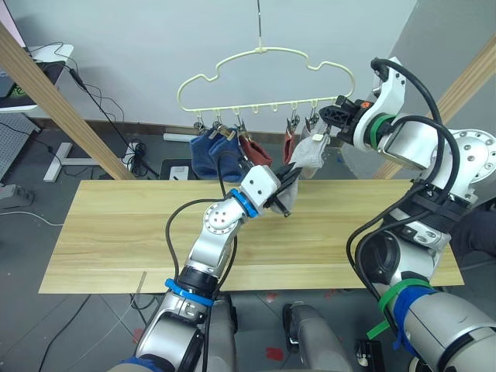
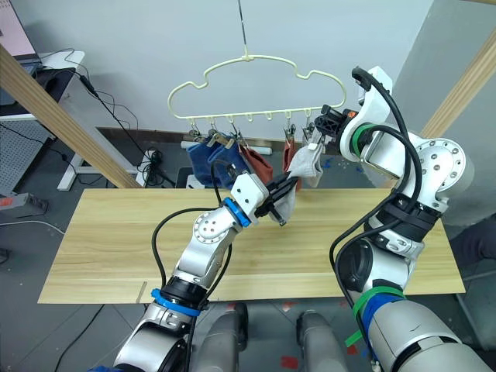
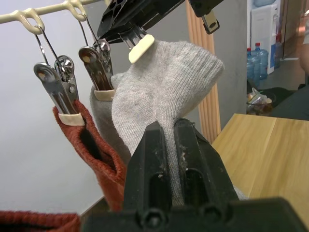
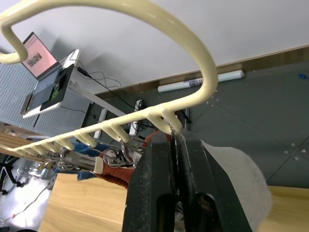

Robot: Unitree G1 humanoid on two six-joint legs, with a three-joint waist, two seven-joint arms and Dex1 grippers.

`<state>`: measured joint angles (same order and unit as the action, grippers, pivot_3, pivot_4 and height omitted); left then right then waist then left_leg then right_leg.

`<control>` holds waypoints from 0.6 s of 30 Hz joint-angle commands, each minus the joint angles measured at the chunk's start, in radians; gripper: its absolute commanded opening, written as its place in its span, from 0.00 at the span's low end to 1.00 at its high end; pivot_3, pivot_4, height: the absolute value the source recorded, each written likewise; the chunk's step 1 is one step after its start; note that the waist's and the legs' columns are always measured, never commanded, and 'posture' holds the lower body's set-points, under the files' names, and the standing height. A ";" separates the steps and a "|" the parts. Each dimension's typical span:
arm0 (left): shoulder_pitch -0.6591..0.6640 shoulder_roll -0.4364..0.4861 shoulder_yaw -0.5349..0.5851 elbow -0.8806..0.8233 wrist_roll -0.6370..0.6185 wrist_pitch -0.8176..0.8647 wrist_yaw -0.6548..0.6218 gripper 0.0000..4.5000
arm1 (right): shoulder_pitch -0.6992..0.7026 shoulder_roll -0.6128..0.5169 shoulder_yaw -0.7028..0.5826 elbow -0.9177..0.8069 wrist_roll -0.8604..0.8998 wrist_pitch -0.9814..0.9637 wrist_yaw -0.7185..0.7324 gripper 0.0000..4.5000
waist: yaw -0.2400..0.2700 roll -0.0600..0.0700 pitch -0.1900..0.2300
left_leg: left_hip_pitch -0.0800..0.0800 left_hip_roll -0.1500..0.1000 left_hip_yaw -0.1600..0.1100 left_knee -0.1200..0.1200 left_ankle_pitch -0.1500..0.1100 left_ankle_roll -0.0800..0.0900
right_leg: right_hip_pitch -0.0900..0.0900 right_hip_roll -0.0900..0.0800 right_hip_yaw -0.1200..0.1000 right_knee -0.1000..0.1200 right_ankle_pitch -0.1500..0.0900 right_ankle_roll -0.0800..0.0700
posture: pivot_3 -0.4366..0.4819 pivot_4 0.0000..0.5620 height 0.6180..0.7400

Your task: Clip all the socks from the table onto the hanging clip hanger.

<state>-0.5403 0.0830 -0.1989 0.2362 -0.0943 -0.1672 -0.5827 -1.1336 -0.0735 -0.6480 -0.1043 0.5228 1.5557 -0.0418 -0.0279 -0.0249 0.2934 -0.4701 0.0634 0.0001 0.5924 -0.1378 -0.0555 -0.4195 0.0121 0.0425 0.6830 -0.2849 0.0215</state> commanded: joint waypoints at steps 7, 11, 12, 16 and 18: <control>-0.037 -0.003 -0.009 0.007 0.012 -0.046 -0.022 0.00 | -0.011 -0.007 -0.001 -0.035 0.001 -0.031 0.002 0.59 | -0.004 0.000 0.000 | 0.000 0.000 0.000 0.000 0.000 0.000 | 0.000 0.000 0.000 0.001 0.000 0.000 | 0.41 0.48 1.00; -0.046 -0.001 -0.004 0.015 0.006 -0.033 -0.029 0.13 | 0.007 -0.007 -0.021 -0.072 0.001 -0.013 -0.003 0.90 | -0.005 0.000 0.000 | 0.000 0.000 0.000 0.000 0.000 0.000 | 0.000 0.000 0.000 0.001 0.000 0.000 | 0.41 0.47 1.00; -0.048 0.000 -0.004 0.017 0.004 -0.028 -0.029 0.19 | 0.017 -0.015 -0.016 -0.085 0.000 -0.013 -0.001 0.99 | -0.004 0.000 0.000 | 0.000 0.000 0.000 0.000 0.000 0.000 | 0.000 0.000 0.000 0.001 0.000 0.000 | 0.41 0.47 1.00; -0.054 -0.006 -0.003 0.019 -0.018 0.037 -0.045 0.45 | 0.109 -0.103 0.082 -0.168 -0.010 -0.092 0.048 1.00 | -0.002 0.000 0.000 | 0.000 0.000 0.000 0.000 0.000 0.000 | 0.000 0.000 0.000 0.001 0.000 0.000 | 0.40 0.47 1.00; -0.050 -0.011 -0.003 0.007 -0.054 0.109 -0.075 0.59 | 0.203 -0.179 0.191 -0.231 -0.029 -0.174 0.096 1.00 | -0.002 0.000 0.000 | 0.000 -0.001 0.000 0.000 0.000 0.000 | 0.000 0.000 0.001 0.001 0.000 0.000 | 0.40 0.47 1.00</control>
<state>-0.5849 0.0827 -0.1979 0.2795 -0.1140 -0.0967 -0.6333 -0.9567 -0.2192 -0.5164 -0.2581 0.5004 1.4500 0.0145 -0.0300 -0.0246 0.2930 -0.4703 0.0627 0.0005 0.5925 -0.1377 -0.0555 -0.4196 0.0120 0.0432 0.6835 -0.2849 0.0219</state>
